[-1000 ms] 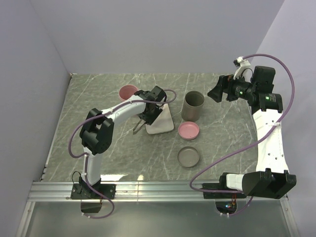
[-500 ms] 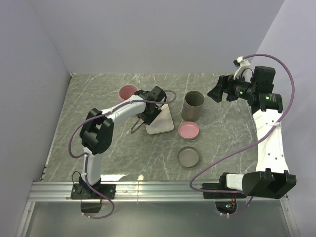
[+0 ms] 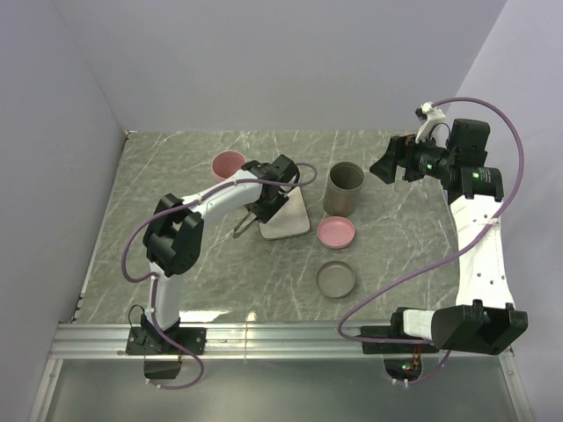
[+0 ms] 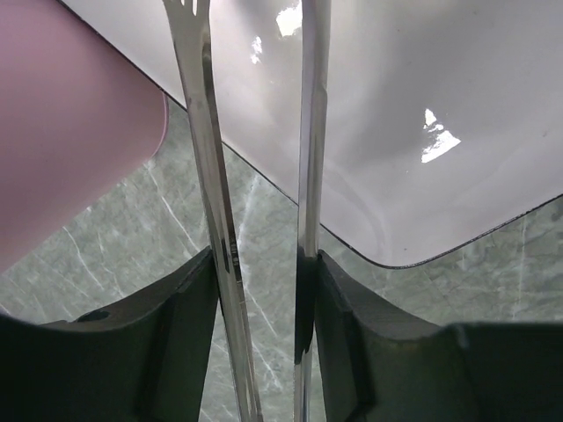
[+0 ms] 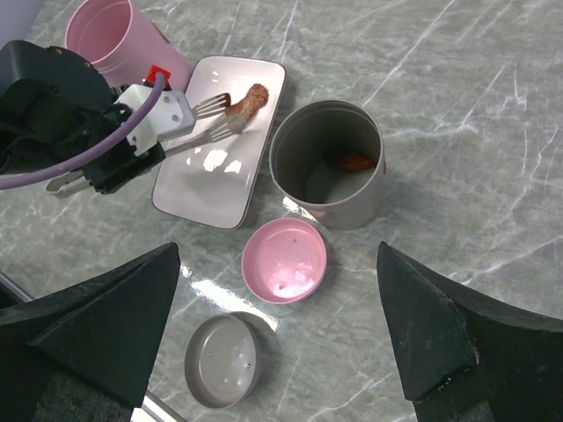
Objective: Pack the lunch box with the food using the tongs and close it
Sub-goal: Pick up the fake food from the plate.
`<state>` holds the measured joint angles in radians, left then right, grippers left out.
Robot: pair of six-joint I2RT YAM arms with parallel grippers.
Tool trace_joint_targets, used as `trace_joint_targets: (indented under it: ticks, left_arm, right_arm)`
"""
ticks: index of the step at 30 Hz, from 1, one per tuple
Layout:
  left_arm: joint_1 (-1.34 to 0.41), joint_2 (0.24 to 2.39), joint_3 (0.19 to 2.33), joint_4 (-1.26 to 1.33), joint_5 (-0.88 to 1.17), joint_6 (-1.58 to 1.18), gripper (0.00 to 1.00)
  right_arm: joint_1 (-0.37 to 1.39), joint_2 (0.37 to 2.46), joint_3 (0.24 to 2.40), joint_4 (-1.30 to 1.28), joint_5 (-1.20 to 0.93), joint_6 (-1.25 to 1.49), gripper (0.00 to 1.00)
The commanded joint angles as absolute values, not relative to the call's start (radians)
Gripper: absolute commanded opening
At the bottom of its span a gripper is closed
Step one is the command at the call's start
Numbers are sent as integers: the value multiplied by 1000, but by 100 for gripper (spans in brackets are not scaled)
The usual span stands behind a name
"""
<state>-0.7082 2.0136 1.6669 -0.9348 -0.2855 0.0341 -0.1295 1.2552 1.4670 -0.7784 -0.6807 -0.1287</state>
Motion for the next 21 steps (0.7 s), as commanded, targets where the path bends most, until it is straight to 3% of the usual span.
trace_joint_targets:
  ticks: [1,12,21]
  left_arm:
    - [-710,2014,1718,-954,-273,41,49]
    - [-709,1987,1721,-957,-319,37,38]
    - [-712,1899,1710,-948,-362,48,36]
  right_arm:
    - [-141,1224,1471,-753,-681,-143,100]
    - [-147,1216,1456,-746,-693,-140,100]
    - [-149,1213,1450,-741,-700,-137,100]
